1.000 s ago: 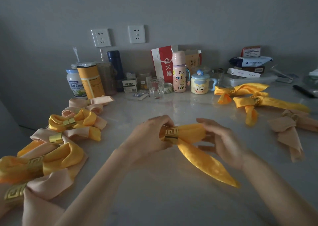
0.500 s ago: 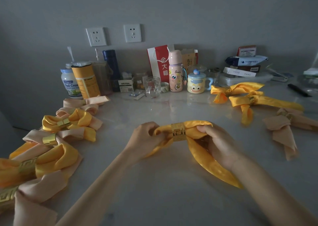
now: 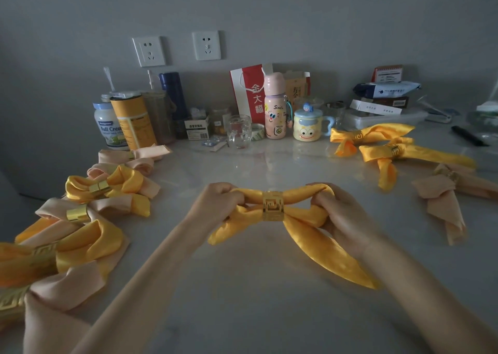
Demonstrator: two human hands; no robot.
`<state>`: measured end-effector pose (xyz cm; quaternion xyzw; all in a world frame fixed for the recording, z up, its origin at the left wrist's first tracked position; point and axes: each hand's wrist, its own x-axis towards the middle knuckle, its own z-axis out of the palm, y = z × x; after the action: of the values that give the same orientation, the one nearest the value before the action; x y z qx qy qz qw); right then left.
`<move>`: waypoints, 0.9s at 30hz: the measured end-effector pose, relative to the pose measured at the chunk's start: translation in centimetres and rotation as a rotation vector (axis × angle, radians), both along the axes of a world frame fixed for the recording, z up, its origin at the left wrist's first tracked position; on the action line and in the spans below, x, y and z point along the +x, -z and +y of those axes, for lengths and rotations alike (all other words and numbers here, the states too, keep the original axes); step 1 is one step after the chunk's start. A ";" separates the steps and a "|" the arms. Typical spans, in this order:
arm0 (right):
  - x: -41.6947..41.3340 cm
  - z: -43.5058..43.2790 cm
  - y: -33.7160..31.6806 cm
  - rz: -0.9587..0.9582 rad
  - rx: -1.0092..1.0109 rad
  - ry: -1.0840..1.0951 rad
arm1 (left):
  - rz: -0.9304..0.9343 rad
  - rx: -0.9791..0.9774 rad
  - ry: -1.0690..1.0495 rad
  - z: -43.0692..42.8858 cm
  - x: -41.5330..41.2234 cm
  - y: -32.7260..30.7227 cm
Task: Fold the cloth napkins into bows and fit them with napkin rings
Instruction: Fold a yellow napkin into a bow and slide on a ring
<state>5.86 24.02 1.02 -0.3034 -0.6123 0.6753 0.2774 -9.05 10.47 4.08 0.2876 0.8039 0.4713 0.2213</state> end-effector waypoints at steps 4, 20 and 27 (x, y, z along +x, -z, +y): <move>-0.4 -0.7 0.5 -0.036 0.185 0.045 | -0.164 0.100 -0.131 0.0 0.8 0.1; -0.6 -0.5 1.5 -0.313 0.231 -0.017 | -0.423 0.307 -0.060 1.3 2.4 4.6; -0.2 0.7 0.7 -0.396 0.813 -0.074 | -0.110 0.044 0.235 0.7 0.9 4.9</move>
<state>5.64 24.68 0.28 -0.2711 -0.8795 0.3183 0.2273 -8.14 11.17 -0.84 0.3584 0.7407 0.4748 0.3121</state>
